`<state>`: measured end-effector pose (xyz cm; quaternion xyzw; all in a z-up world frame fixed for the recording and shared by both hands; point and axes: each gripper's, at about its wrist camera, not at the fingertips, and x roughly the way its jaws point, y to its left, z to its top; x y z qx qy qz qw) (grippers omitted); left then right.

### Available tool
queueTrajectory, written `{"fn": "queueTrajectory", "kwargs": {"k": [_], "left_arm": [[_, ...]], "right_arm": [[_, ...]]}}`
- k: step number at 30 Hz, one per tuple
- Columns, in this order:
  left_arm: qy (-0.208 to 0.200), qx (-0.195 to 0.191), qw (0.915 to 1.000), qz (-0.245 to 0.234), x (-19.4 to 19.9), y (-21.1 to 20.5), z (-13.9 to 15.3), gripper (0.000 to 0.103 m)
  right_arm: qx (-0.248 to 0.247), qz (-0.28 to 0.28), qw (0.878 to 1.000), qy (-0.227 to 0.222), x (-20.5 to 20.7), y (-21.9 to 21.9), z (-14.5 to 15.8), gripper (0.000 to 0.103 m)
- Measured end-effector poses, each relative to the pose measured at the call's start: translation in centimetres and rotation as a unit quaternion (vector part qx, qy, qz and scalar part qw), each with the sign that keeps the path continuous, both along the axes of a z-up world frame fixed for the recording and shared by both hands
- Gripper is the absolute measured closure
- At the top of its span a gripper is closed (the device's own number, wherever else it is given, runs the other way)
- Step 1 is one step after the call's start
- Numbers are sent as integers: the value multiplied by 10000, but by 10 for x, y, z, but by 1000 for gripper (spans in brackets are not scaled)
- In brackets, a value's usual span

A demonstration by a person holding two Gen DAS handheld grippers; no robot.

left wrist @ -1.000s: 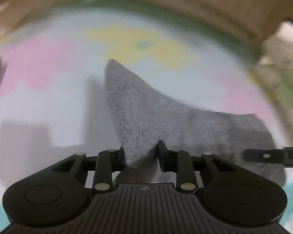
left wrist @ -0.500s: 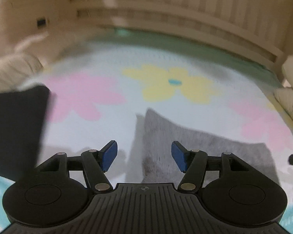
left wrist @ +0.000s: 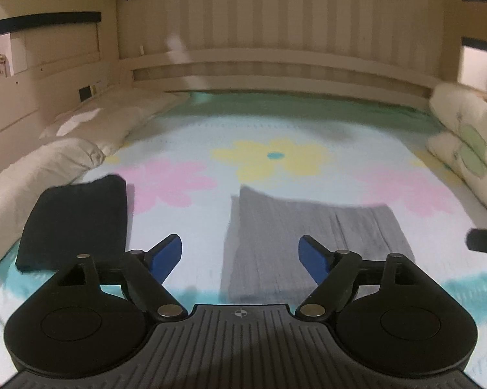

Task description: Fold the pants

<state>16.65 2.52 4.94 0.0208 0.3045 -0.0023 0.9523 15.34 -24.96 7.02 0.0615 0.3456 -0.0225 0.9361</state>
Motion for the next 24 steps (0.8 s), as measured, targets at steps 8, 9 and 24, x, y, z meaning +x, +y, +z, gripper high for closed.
{"fn": "queueTrajectory", "kwargs": {"k": [8,9,24], "left_arm": [[245,-230,9994,80,-34,-11,-14,25],[242,-257,9993,86,-35,-12,-15,25],[526,-163,9985,46,-29,-17,-37,25]], "right_arm": [[-174,-158,9993,275,-32,18,-13,1],[-174,-136,9994,280,-35,18,-15,1],[-332,-298,9977,512,-37,27,-37,1]]}}
